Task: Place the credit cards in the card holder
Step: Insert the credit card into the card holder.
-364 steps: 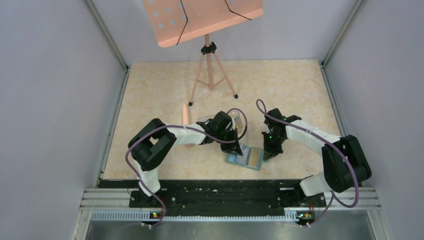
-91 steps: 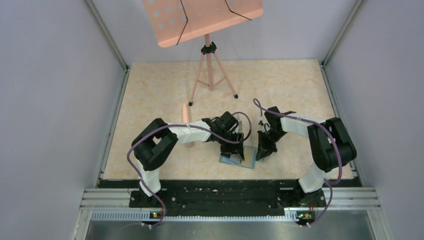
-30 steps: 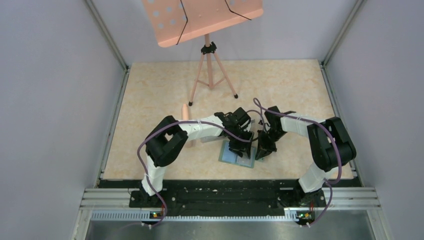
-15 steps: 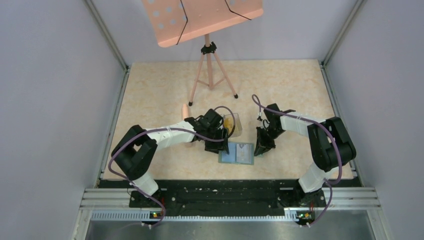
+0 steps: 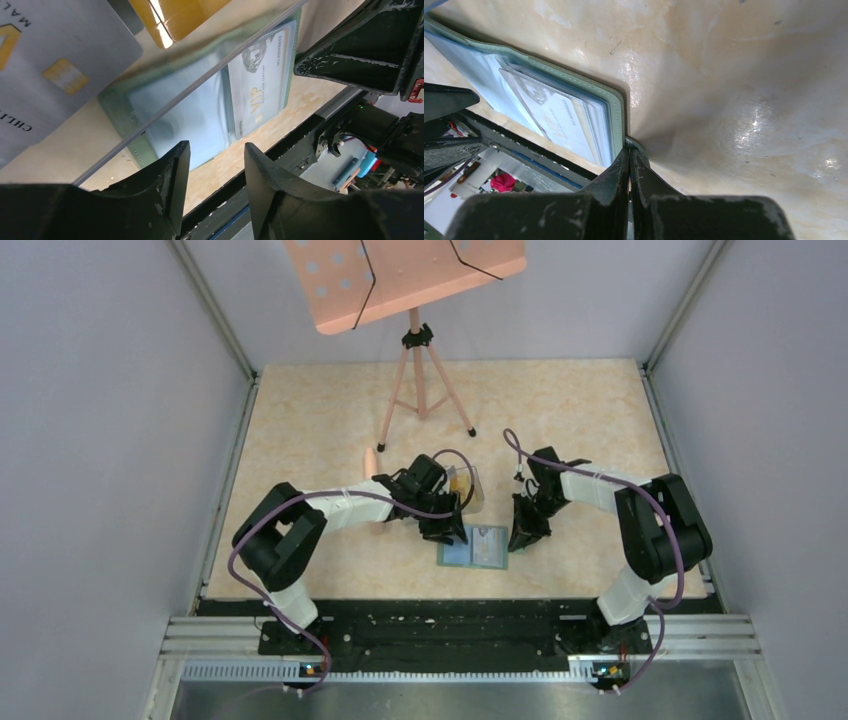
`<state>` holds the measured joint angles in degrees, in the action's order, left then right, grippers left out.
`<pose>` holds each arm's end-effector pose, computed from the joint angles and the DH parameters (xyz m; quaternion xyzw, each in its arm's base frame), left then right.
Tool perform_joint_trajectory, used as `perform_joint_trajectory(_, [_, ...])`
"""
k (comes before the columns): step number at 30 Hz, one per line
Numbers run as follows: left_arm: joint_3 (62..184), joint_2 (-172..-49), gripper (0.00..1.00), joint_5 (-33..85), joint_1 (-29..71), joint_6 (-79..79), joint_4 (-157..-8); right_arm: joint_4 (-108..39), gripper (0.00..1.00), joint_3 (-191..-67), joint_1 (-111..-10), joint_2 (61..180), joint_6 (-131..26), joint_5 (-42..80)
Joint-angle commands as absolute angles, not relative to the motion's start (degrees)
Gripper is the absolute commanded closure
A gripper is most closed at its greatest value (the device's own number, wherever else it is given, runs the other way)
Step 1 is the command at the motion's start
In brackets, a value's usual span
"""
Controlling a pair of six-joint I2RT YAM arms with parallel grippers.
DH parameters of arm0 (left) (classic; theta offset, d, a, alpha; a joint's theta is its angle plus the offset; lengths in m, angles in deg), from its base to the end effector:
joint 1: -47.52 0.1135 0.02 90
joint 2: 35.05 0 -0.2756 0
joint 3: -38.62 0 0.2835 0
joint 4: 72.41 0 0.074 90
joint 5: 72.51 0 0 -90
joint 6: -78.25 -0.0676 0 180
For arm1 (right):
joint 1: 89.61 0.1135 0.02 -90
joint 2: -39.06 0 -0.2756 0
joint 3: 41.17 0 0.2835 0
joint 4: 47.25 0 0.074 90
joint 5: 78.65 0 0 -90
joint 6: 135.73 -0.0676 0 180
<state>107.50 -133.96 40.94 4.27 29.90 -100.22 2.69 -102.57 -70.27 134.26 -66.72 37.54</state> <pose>0.2587 -0.2803 0.1287 0.0694 0.9399 -0.3271 0.0683 0.2687 0.1259 0.0964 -0.0016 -0.9726 -0.2307 0.0281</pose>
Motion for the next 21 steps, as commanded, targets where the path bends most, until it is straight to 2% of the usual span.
perform_joint_trajectory(1, [106.24,-133.32,0.51,43.91,4.80,33.15,-95.87,-1.80,1.00,-102.78,-70.10,132.76,-65.29,34.84])
perform_joint_trajectory(6, [106.93,-131.68,0.52,42.98,4.80,32.98,-97.65,-0.30,1.00,-103.22,-70.18,132.56,-65.61,32.10])
perform_joint_trajectory(15, [111.87,-132.17,0.43,29.41,4.80,26.49,-111.74,7.47,1.00,-106.64,-70.60,127.91,-68.06,19.30])
perform_joint_trajectory(21, [115.83,-137.58,0.43,27.67,5.80,23.97,-112.02,7.09,1.00,-106.60,-70.78,128.02,-67.02,21.20])
